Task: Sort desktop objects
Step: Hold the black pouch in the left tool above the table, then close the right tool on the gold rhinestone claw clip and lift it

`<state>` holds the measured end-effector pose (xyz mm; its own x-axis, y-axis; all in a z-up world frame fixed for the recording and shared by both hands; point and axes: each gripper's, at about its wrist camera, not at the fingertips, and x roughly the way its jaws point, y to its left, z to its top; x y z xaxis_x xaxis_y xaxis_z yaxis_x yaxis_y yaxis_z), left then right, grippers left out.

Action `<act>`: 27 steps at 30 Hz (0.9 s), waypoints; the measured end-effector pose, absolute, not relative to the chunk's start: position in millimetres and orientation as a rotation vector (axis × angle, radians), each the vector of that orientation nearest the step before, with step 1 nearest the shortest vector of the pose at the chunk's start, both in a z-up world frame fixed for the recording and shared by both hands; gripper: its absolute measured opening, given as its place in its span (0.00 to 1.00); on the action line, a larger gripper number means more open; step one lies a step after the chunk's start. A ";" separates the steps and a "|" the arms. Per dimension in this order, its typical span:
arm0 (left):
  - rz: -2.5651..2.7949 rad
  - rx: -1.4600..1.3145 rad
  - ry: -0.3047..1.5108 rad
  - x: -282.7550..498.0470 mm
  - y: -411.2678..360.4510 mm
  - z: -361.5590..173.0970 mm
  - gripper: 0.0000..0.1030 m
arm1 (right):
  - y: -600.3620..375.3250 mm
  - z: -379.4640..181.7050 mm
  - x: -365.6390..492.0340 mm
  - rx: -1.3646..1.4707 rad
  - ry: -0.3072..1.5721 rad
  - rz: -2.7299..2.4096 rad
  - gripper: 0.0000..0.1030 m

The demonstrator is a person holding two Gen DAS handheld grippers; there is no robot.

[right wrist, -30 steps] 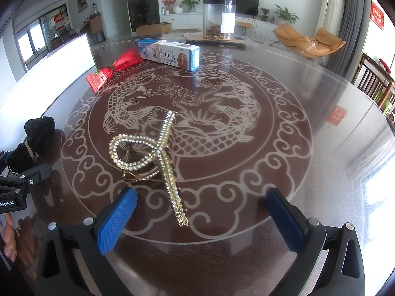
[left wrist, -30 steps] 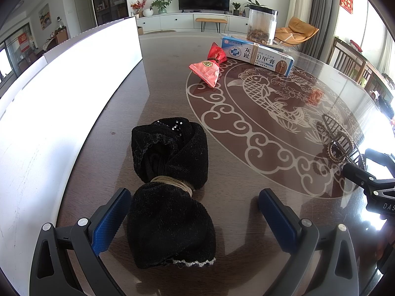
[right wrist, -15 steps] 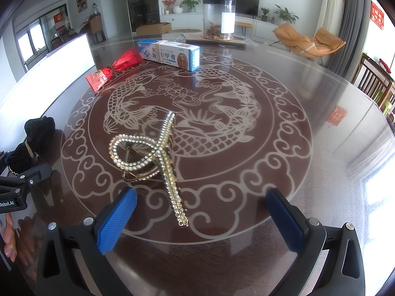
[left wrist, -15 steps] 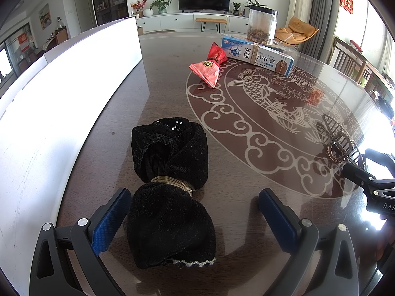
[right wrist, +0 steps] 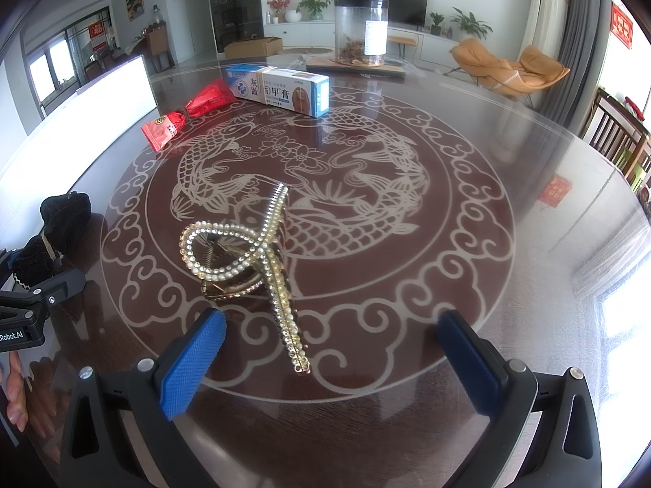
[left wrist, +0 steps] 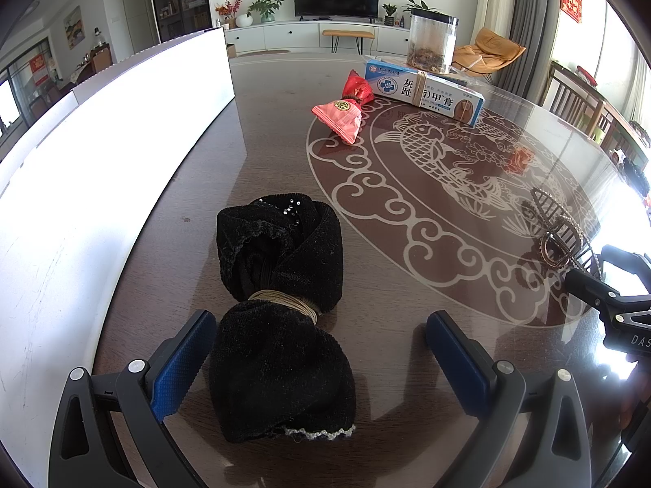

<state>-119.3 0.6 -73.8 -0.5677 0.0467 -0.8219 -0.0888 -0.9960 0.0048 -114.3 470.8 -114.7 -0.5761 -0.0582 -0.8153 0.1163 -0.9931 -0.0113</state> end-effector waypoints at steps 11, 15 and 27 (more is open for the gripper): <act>2.714 -1.421 0.071 -119.0 0.5 -73.6 1.00 | 470.9 -114.8 -114.3 1.395 0.097 -2.703 1.00; 2.713 -1.421 0.068 -119.4 0.5 -73.3 1.00 | 471.2 -114.9 -114.4 1.393 0.091 -2.701 1.00; 2.765 -1.448 -0.102 -116.8 -26.4 -69.1 1.00 | 437.3 -114.9 -136.4 1.318 0.193 -2.562 0.96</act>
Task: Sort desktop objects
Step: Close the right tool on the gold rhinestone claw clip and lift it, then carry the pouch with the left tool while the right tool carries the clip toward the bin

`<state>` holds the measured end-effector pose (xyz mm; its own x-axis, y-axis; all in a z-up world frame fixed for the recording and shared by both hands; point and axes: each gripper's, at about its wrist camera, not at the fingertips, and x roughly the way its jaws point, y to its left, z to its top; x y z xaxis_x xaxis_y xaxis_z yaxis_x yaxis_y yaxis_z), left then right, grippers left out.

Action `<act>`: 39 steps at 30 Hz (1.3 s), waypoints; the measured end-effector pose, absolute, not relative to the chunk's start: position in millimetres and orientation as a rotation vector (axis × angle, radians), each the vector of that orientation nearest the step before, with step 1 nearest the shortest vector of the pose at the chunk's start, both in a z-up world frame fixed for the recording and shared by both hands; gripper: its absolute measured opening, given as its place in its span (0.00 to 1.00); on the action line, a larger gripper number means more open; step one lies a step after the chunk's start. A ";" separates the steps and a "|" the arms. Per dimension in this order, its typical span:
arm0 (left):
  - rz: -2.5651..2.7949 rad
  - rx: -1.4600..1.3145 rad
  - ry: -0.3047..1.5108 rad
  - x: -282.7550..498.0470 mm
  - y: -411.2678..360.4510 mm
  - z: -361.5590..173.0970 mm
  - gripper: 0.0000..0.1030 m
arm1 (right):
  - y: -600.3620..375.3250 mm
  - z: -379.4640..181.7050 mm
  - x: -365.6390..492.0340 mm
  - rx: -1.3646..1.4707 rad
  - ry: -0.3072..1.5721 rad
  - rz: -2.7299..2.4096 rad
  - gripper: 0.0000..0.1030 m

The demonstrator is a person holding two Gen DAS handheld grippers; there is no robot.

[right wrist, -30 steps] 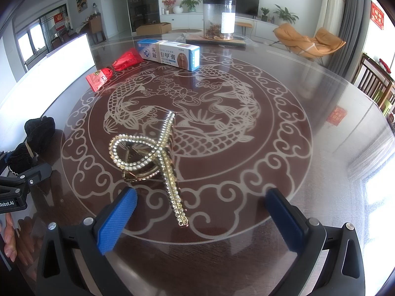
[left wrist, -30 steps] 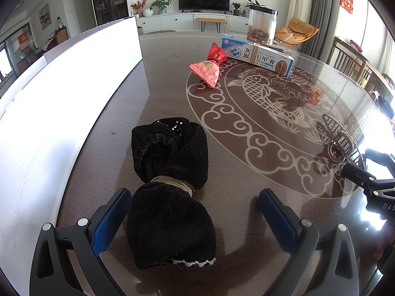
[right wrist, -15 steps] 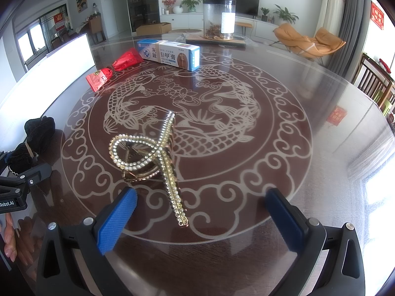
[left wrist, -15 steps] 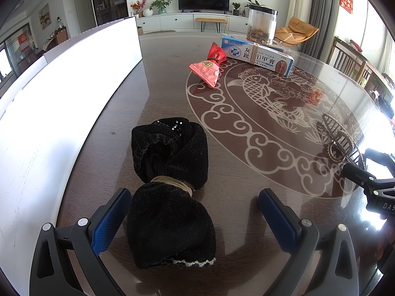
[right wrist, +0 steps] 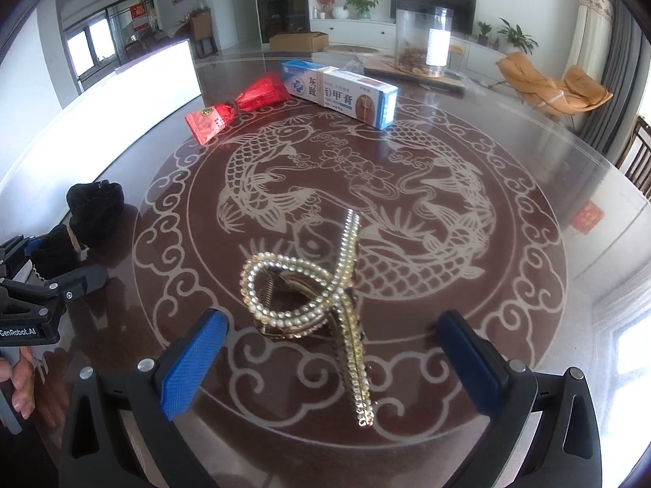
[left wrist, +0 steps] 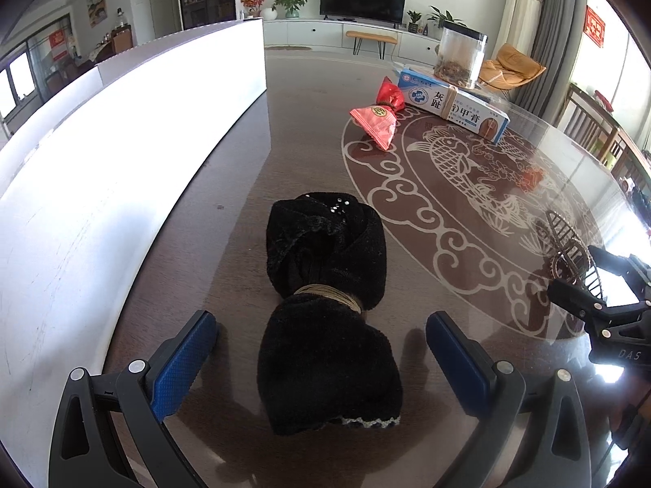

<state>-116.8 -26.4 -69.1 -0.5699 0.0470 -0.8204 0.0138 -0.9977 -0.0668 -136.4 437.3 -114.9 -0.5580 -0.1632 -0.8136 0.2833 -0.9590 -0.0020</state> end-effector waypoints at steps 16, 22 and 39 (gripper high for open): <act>2.745 -1.331 0.078 -116.6 -1.9 -64.8 0.37 | 476.3 -100.5 -113.2 1.271 -0.025 -2.531 0.42; 2.764 -1.220 0.008 -103.1 -6.6 -45.8 0.33 | 489.3 -80.9 -90.0 1.240 -0.078 -2.498 0.42; 2.971 -1.044 -0.352 -35.6 -140.0 81.6 0.33 | 355.4 22.0 -118.1 0.997 0.071 -2.319 0.42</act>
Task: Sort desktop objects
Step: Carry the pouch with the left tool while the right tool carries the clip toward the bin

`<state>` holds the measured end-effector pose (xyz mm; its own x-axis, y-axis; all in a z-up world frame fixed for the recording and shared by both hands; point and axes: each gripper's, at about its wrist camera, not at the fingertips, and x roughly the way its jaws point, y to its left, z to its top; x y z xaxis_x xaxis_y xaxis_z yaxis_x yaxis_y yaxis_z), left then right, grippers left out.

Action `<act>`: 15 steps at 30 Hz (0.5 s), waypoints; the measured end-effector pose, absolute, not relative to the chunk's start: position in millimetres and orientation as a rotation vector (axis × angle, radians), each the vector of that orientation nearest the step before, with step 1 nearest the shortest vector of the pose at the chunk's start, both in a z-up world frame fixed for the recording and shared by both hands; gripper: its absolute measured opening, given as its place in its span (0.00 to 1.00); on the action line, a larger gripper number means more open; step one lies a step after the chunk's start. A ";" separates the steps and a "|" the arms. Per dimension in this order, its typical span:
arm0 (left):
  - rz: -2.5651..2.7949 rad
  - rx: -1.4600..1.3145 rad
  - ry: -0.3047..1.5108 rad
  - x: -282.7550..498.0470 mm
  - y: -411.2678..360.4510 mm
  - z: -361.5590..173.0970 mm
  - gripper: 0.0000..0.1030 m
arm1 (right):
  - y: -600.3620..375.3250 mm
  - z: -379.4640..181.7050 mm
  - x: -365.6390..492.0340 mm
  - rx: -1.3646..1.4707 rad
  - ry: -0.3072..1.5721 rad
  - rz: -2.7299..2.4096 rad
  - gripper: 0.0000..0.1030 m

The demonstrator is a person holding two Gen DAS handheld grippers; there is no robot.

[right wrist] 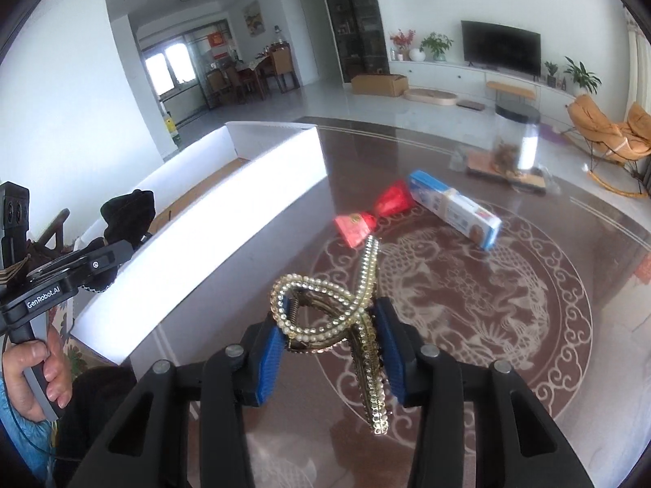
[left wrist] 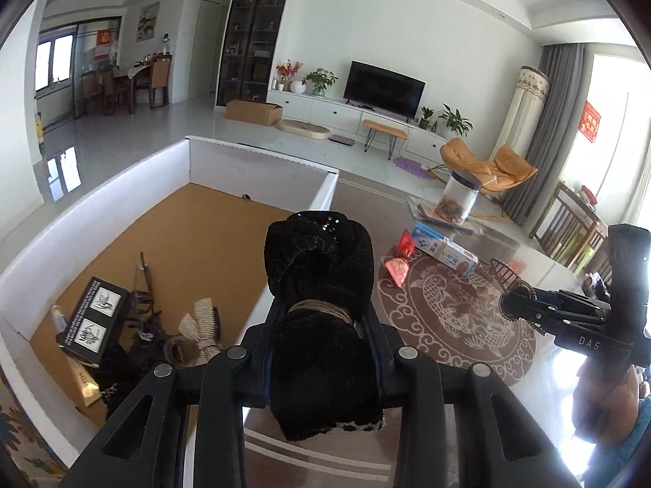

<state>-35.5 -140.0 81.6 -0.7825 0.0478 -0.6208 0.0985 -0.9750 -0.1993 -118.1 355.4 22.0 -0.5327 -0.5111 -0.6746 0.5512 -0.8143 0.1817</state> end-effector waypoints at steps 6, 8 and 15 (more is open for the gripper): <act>-2.719 1.075 0.422 -36.6 -233.3 79.5 0.33 | 229.9 60.2 -147.7 0.877 0.099 -2.176 0.42; -2.662 1.135 0.451 -38.2 -252.2 66.2 0.33 | 184.7 60.1 -160.6 0.888 0.116 -2.116 0.42; -2.527 1.321 0.493 -56.8 -274.3 25.6 0.33 | 51.6 5.1 -206.6 1.072 0.255 -1.948 0.42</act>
<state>-56.8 -274.3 25.6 -0.5594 -0.0610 -0.8267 0.3672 -0.9123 -0.1812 -206.6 51.6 5.1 -0.2472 -0.5955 -0.7643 0.7725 -0.5973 0.2155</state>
